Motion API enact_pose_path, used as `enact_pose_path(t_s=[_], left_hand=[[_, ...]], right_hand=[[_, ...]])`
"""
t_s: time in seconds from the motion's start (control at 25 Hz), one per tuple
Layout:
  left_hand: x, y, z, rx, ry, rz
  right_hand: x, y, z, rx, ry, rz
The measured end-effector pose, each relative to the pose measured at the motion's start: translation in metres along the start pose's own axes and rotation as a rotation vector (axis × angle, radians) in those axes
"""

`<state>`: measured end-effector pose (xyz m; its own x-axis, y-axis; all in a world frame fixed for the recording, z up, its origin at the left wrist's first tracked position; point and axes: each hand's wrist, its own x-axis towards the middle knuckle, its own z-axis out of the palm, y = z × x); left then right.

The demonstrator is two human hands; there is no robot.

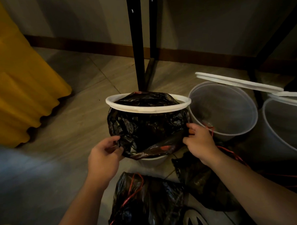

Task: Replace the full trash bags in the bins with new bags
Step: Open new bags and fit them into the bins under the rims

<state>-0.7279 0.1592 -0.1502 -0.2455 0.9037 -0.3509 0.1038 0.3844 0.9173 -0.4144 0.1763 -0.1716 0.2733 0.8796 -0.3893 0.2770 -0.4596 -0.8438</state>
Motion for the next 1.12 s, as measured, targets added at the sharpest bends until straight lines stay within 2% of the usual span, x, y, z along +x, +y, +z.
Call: enact_pose_path(t_s=[0.12, 0.24, 0.32, 0.52, 0.68, 0.88, 1.0, 1.12], left_hand=[[-0.009, -0.014, -0.009, -0.002, 0.046, 0.000], [-0.015, -0.027, -0.013, 0.298, 0.089, 0.027], [-0.017, -0.028, -0.010, 0.411, 0.104, 0.064], [-0.021, -0.034, -0.003, 0.441, 0.094, 0.174], [-0.019, -0.040, -0.007, 0.375, 0.083, 0.149], [-0.015, -0.039, -0.001, 0.582, 0.091, 0.316], [-0.013, -0.028, 0.000, 0.499, 0.103, 0.278], [-0.002, 0.006, -0.004, 0.322, 0.181, 0.214]], right_hand=[[-0.001, 0.007, 0.000, -0.035, 0.000, -0.008], [-0.006, 0.011, 0.004, -0.032, -0.005, -0.045], [-0.007, 0.010, 0.008, -0.069, -0.006, -0.067], [-0.011, 0.007, 0.002, -0.258, -0.046, -0.107], [-0.011, 0.008, -0.003, -0.220, -0.016, -0.070], [-0.019, 0.012, 0.003, -0.335, -0.006, -0.182], [-0.017, 0.005, 0.001, -0.292, 0.033, -0.134], [-0.017, -0.011, -0.011, -0.208, 0.177, -0.102]])
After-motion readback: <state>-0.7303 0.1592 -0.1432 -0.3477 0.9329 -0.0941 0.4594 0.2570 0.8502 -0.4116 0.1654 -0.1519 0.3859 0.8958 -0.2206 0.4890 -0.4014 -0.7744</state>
